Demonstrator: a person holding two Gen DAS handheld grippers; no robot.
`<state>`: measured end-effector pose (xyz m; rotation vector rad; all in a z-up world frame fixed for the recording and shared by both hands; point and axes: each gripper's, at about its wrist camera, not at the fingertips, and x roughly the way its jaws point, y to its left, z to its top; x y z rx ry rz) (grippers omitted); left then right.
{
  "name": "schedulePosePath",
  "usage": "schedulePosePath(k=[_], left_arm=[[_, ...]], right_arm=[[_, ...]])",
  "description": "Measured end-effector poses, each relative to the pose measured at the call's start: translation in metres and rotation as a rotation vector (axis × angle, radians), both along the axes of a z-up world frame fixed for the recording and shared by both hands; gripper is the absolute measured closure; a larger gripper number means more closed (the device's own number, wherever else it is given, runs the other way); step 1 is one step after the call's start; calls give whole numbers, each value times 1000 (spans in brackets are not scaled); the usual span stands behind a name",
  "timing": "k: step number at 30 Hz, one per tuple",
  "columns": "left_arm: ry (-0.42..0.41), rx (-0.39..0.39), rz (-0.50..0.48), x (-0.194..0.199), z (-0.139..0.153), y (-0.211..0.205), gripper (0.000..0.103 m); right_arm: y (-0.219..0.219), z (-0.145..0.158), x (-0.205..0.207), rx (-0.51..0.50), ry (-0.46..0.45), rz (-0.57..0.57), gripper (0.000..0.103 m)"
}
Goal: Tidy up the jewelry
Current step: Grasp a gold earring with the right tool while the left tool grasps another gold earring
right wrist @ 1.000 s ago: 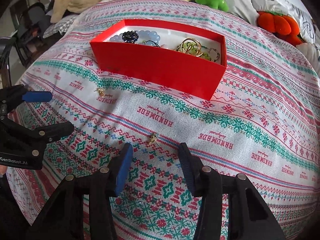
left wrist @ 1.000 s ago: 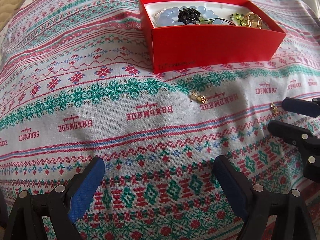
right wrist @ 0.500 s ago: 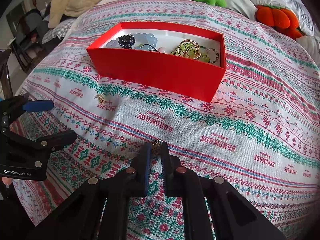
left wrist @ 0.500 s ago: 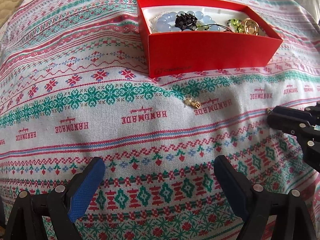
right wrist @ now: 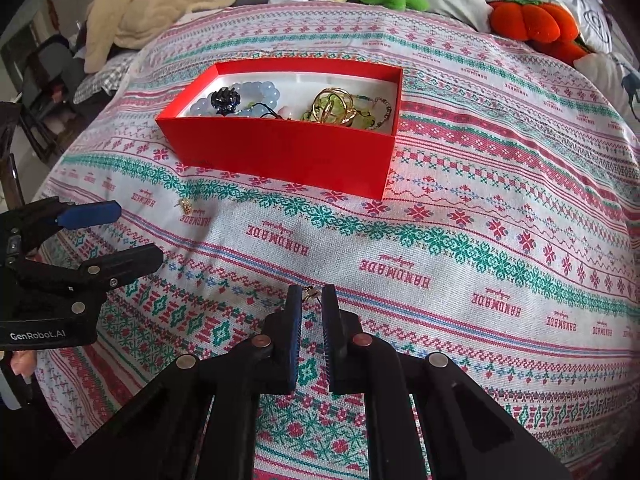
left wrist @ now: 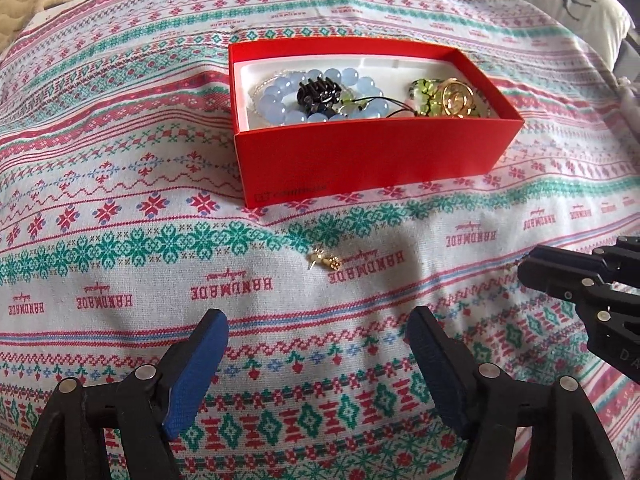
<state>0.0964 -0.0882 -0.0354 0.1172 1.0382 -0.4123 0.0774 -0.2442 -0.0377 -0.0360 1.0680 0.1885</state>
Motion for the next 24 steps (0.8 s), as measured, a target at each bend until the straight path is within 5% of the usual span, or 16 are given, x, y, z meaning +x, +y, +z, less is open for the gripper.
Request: schedulePosePath(k=[11,24], left_arm=[[125,-162,57,29,0,7,61],[228,-150,188,55,-22,-9,81]], right_arm=[[-21,4,-3,14,66,-68,93],[-31,14,-1,34,65,-94,93]])
